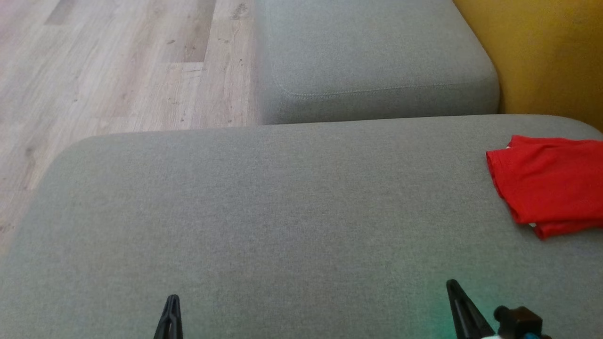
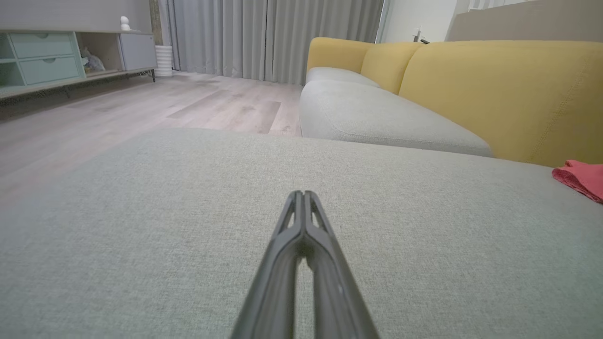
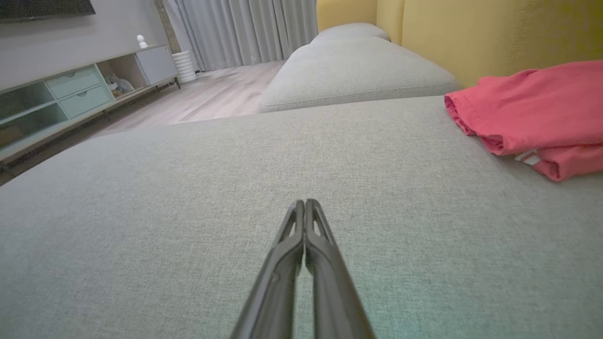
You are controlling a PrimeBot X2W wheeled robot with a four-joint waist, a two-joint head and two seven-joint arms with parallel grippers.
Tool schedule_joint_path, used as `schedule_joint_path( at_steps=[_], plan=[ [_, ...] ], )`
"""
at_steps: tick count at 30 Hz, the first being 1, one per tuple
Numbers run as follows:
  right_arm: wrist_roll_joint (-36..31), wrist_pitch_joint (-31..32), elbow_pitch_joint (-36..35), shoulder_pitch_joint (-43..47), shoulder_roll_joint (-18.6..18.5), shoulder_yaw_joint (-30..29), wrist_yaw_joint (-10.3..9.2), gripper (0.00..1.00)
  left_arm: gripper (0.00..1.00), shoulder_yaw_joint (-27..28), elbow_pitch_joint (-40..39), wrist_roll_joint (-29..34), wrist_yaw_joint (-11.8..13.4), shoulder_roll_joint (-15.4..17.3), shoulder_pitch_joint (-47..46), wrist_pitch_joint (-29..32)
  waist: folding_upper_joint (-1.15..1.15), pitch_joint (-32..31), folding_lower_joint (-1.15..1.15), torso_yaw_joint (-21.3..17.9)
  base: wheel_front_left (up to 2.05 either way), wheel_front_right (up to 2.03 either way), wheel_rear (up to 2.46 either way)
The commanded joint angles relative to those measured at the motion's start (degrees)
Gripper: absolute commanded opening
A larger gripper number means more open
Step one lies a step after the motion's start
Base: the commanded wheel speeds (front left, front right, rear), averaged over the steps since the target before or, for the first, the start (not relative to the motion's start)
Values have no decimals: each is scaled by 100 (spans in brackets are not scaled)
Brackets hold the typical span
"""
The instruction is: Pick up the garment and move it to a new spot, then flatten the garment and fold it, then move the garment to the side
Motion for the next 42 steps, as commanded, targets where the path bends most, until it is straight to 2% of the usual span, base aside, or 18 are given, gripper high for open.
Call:
schedule_joint_path(
  at_steps=[1,42],
  plan=[
    [206,51,-205,-274,-6,-49,0,0,0,56,-177,-183,-39,3,-236,42,0,11,0,-3,0,0,0],
    [3091,711,-423,-724,-36,-441,-2,0,0,507,-53,-2937,-317,20,-856,713,0,256,0,-91,0,0,0]
  ],
)
